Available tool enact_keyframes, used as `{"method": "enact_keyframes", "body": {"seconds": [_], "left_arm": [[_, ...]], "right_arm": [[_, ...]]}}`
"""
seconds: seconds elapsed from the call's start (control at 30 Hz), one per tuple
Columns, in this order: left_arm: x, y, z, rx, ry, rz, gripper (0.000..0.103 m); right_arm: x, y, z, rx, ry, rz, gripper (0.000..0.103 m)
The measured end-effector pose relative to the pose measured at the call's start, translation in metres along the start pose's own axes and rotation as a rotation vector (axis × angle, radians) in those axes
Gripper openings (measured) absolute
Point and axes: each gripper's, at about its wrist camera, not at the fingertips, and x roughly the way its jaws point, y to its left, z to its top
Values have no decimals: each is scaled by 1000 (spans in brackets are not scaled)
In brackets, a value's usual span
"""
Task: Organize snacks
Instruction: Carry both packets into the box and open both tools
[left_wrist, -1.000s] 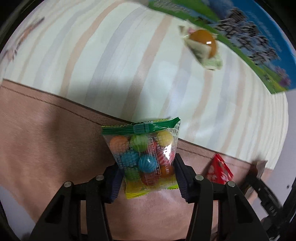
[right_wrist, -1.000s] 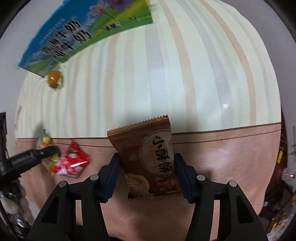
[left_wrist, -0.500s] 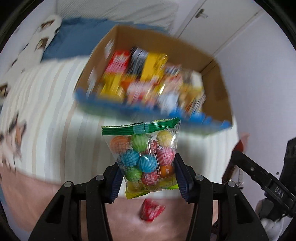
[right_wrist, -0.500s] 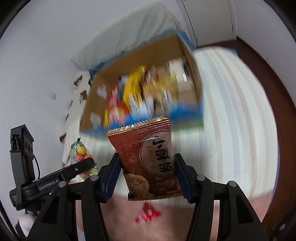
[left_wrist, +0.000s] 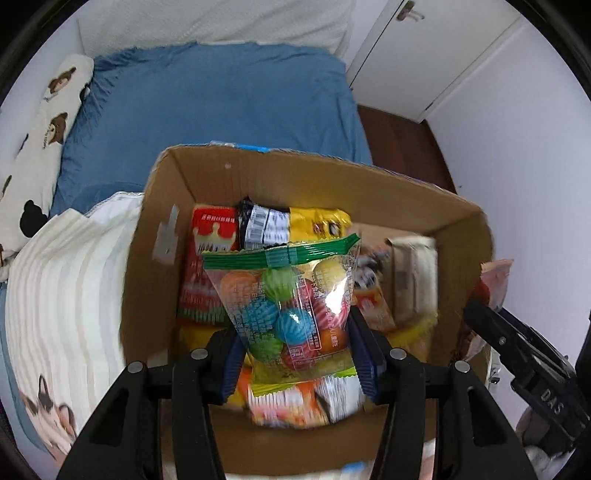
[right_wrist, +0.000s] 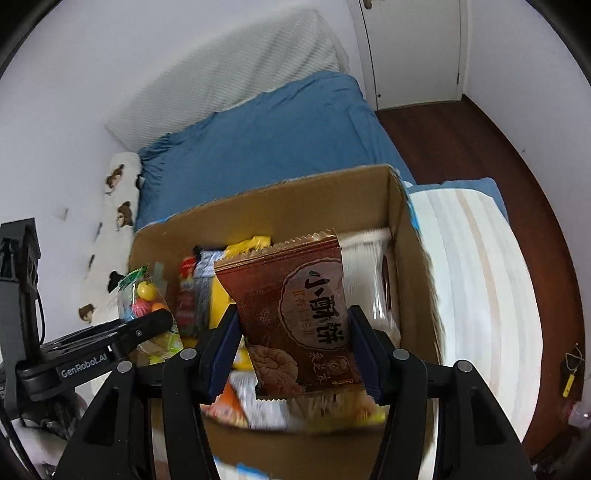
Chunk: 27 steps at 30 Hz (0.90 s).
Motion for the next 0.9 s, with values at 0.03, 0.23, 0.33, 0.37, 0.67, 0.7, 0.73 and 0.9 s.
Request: {"method": "enact_keyframes", "body": {"seconds": [0.03, 0.23, 0.33, 0.37, 0.67, 0.7, 0.73, 0.9], "left_arm": [[9, 1, 7, 0, 15, 2, 49], [52, 9, 34, -15, 86, 6, 50], [60, 12, 40, -36, 90, -19, 61], [61, 13, 41, -39, 87, -15, 73], [61, 10, 29, 9, 60, 42, 96], [59, 9, 27, 11, 59, 43, 96], [58, 9, 24, 12, 57, 42, 96], [38, 2, 4, 41, 8, 54, 96]], "right_arm": [[9, 1, 7, 4, 6, -7, 60], [63, -4, 32, 38, 78, -41, 61], [89, -10, 39, 54, 127, -75, 74], [92, -10, 40, 50, 126, -72, 77], [95, 3, 34, -5, 123, -95, 95], [92, 4, 31, -10, 120, -104, 97], [89, 4, 28, -14, 116, -108, 97], [75, -3, 15, -20, 114, -125, 97]]}}
